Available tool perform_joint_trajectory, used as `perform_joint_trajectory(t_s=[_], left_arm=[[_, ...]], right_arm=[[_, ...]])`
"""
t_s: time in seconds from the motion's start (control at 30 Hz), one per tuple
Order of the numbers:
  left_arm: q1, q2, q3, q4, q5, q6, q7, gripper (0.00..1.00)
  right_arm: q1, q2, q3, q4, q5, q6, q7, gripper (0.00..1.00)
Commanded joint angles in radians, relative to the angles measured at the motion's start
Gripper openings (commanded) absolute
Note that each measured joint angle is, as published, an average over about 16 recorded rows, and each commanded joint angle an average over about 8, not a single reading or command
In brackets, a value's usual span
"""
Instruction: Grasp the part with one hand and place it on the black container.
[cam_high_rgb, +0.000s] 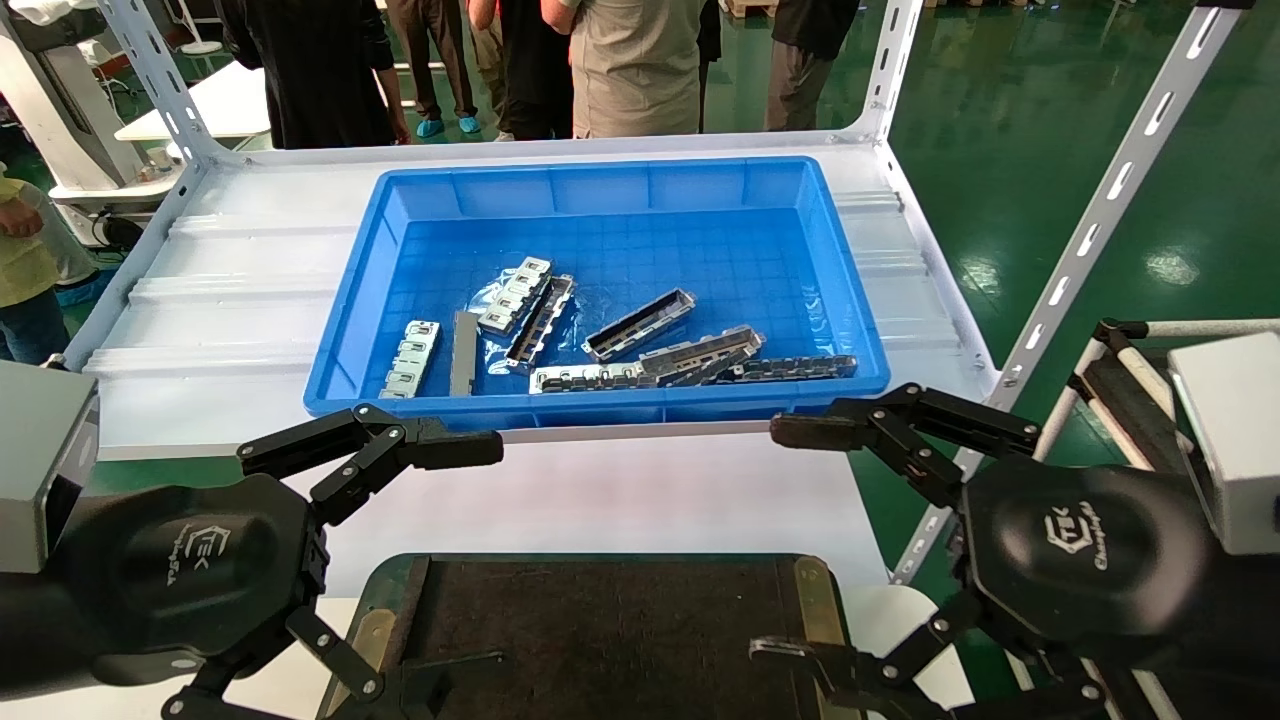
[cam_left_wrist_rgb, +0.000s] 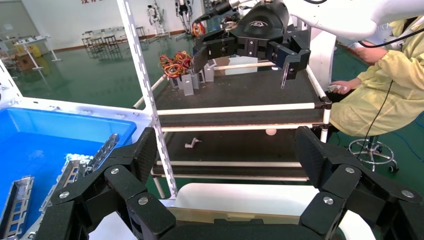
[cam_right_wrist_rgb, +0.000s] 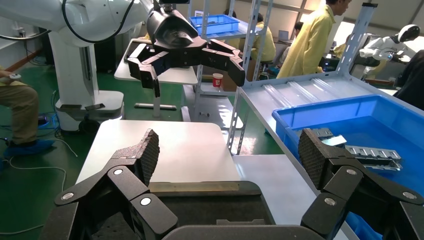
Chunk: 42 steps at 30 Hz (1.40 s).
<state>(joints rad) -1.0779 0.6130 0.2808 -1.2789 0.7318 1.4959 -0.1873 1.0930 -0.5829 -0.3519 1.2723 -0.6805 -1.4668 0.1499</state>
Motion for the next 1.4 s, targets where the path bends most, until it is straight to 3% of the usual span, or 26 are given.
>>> perform_joint_trajectory(t_s=[0.03, 1.4], left_arm=[[0.0, 0.0, 0.0, 0.0, 0.0, 0.0, 0.0, 1.0], [0.0, 0.0, 0.0, 0.0, 0.0, 0.0, 0.0, 1.0]], right_arm=[[0.0, 0.0, 0.0, 0.0, 0.0, 0.0, 0.0, 1.0], [0.0, 0.0, 0.0, 0.0, 0.0, 0.0, 0.0, 1.0]])
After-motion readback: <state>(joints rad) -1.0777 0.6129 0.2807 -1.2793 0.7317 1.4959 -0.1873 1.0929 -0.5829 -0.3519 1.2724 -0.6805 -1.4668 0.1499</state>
